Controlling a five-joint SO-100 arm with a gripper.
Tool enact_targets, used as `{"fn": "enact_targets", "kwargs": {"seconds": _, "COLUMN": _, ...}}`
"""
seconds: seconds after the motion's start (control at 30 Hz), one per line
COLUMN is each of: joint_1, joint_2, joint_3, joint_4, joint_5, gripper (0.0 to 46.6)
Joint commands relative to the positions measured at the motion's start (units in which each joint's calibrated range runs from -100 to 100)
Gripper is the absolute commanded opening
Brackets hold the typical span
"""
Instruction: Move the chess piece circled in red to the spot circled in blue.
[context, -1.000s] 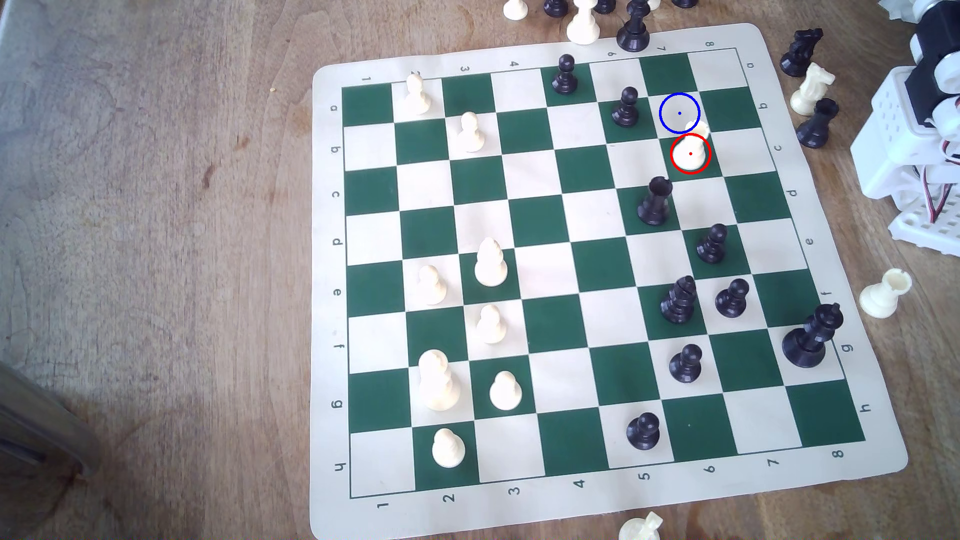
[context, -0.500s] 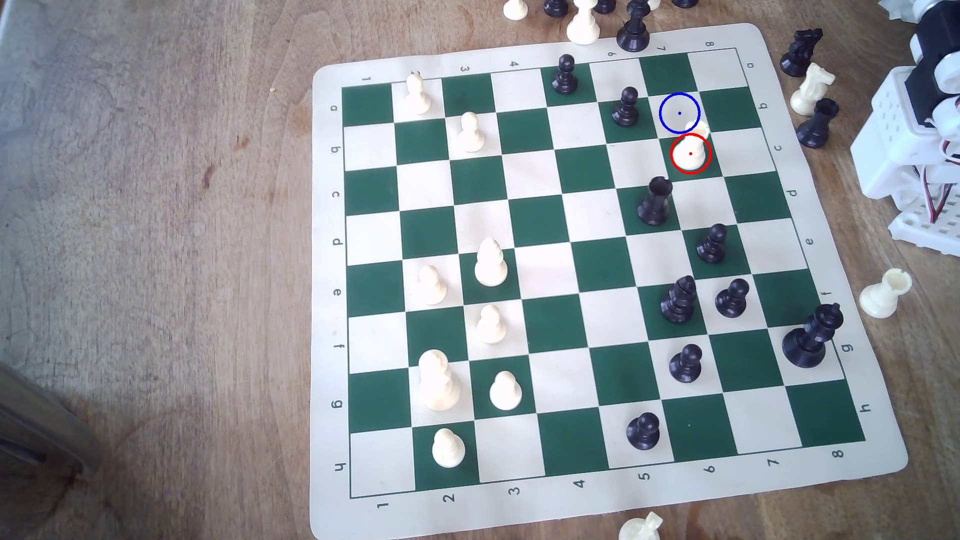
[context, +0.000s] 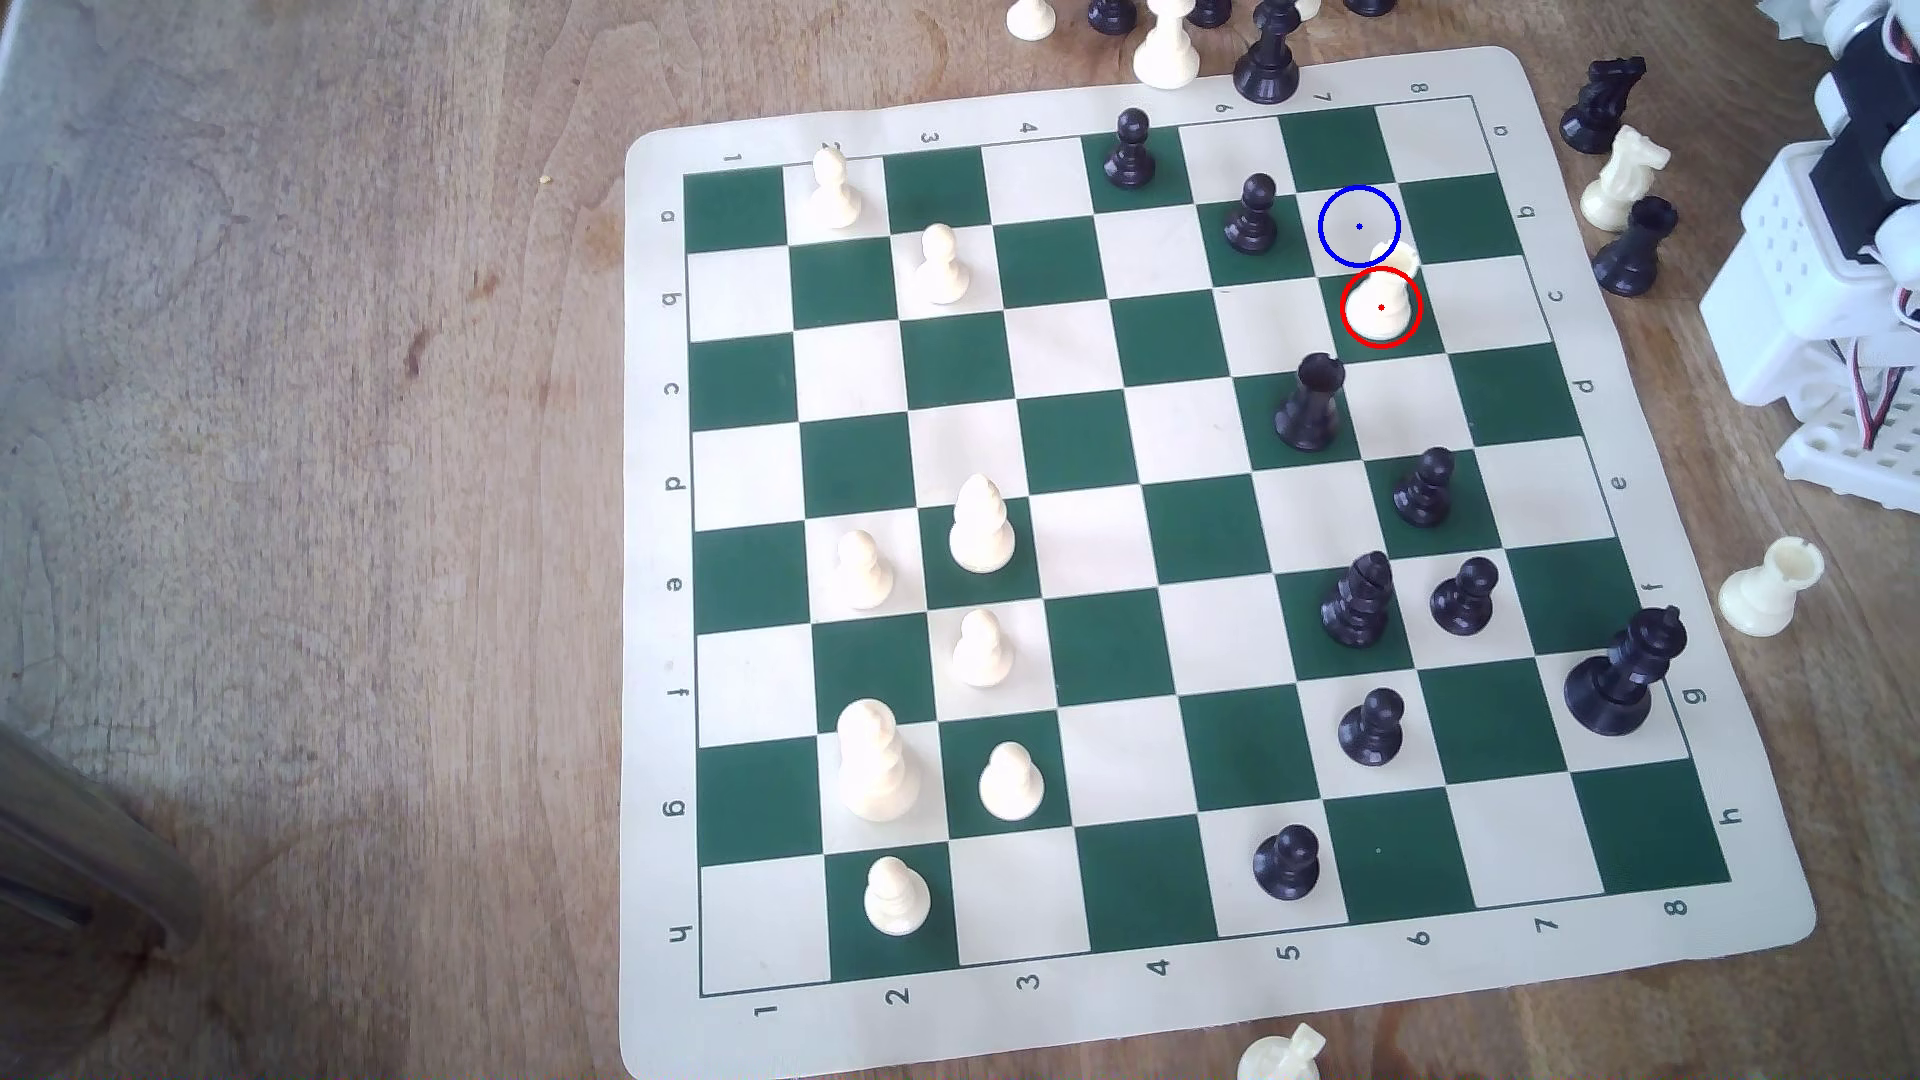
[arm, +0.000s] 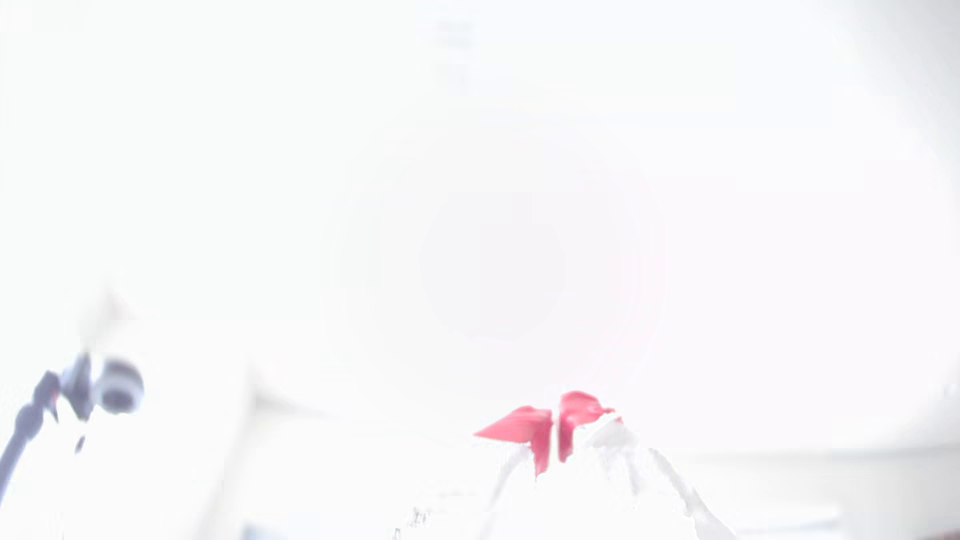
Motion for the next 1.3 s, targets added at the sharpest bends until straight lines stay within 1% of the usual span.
{"fn": "enact_targets", "kwargs": {"seconds": 0.0, "joint_1": 1.64, "joint_2": 0.22, "joint_3": 0.9, "joint_4": 18.52, "joint_5": -0.78, "gripper": 0.2}}
{"fn": "enact_targets", "kwargs": {"seconds": 0.07, "joint_1": 3.75, "joint_2": 0.22, "joint_3": 0.27, "joint_4": 28.6, "joint_5": -2.44, "gripper": 0.2}}
{"fn": "enact_targets", "kwargs": {"seconds": 0.1, "joint_1": 6.33, "joint_2": 0.22, "joint_3": -2.27, "joint_4": 40.96, "joint_5": -4.49, "gripper": 0.2}}
{"fn": "enact_targets", "kwargs": {"seconds": 0.17, "joint_1": 8.45, "joint_2": 0.22, "joint_3": -6.8, "joint_4": 56.28, "joint_5": -6.4, "gripper": 0.2}}
{"fn": "enact_targets", "kwargs": {"seconds": 0.2, "joint_1": 8.84, "joint_2": 0.22, "joint_3": -8.62, "joint_4": 62.34, "joint_5": -6.69, "gripper": 0.2}}
{"fn": "enact_targets", "kwargs": {"seconds": 0.23, "joint_1": 8.92, "joint_2": 0.31, "joint_3": -9.7, "joint_4": 67.09, "joint_5": -6.5, "gripper": 0.2}}
{"fn": "enact_targets", "kwargs": {"seconds": 0.27, "joint_1": 9.07, "joint_2": 0.22, "joint_3": -13.15, "joint_4": 76.75, "joint_5": -6.64, "gripper": 0.2}}
{"fn": "enact_targets", "kwargs": {"seconds": 0.37, "joint_1": 8.76, "joint_2": 1.33, "joint_3": -19.59, "joint_4": 89.53, "joint_5": -7.08, "gripper": 0.3}}
{"fn": "enact_targets", "kwargs": {"seconds": 0.4, "joint_1": 8.99, "joint_2": 4.21, "joint_3": -23.48, "joint_4": 94.61, "joint_5": -7.23, "gripper": 1.3}}
{"fn": "enact_targets", "kwargs": {"seconds": 0.53, "joint_1": 8.84, "joint_2": 12.02, "joint_3": -32.46, "joint_4": 105.91, "joint_5": -7.77, "gripper": 0.7}}
{"fn": "enact_targets", "kwargs": {"seconds": 0.57, "joint_1": 7.9, "joint_2": 15.67, "joint_3": -36.72, "joint_4": 111.4, "joint_5": -8.01, "gripper": 0.8}}
{"fn": "enact_targets", "kwargs": {"seconds": 0.63, "joint_1": 6.96, "joint_2": 20.17, "joint_3": -41.16, "joint_4": 115.49, "joint_5": -9.28, "gripper": 0.5}}
{"fn": "enact_targets", "kwargs": {"seconds": 0.67, "joint_1": 6.49, "joint_2": 22.55, "joint_3": -43.25, "joint_4": 117.7, "joint_5": -9.67, "gripper": 0.9}}
{"fn": "enact_targets", "kwargs": {"seconds": 0.7, "joint_1": 5.79, "joint_2": 27.64, "joint_3": -47.51, "joint_4": 122.37, "joint_5": -10.26, "gripper": 2.0}}
{"fn": "enact_targets", "kwargs": {"seconds": 0.77, "joint_1": 5.32, "joint_2": 32.99, "joint_3": -51.32, "joint_4": 127.37, "joint_5": -10.45, "gripper": 3.3}}
{"fn": "enact_targets", "kwargs": {"seconds": 0.87, "joint_1": 5.08, "joint_2": 40.04, "joint_3": -56.21, "joint_4": 135.15, "joint_5": -10.84, "gripper": 6.4}}
{"fn": "enact_targets", "kwargs": {"seconds": 0.97, "joint_1": 4.77, "joint_2": 41.56, "joint_3": -56.21, "joint_4": 137.2, "joint_5": -10.84, "gripper": 7.6}}
{"fn": "enact_targets", "kwargs": {"seconds": 1.03, "joint_1": 5.16, "joint_2": 42.84, "joint_3": -54.4, "joint_4": 137.11, "joint_5": -10.35, "gripper": 8.5}}
{"fn": "enact_targets", "kwargs": {"seconds": 1.17, "joint_1": 8.13, "joint_2": 46.15, "joint_3": -51.14, "joint_4": 132.36, "joint_5": -9.82, "gripper": 9.8}}
{"fn": "enact_targets", "kwargs": {"seconds": 1.27, "joint_1": 10.4, "joint_2": 48.02, "joint_3": -49.41, "joint_4": 130.23, "joint_5": -9.13, "gripper": 10.0}}
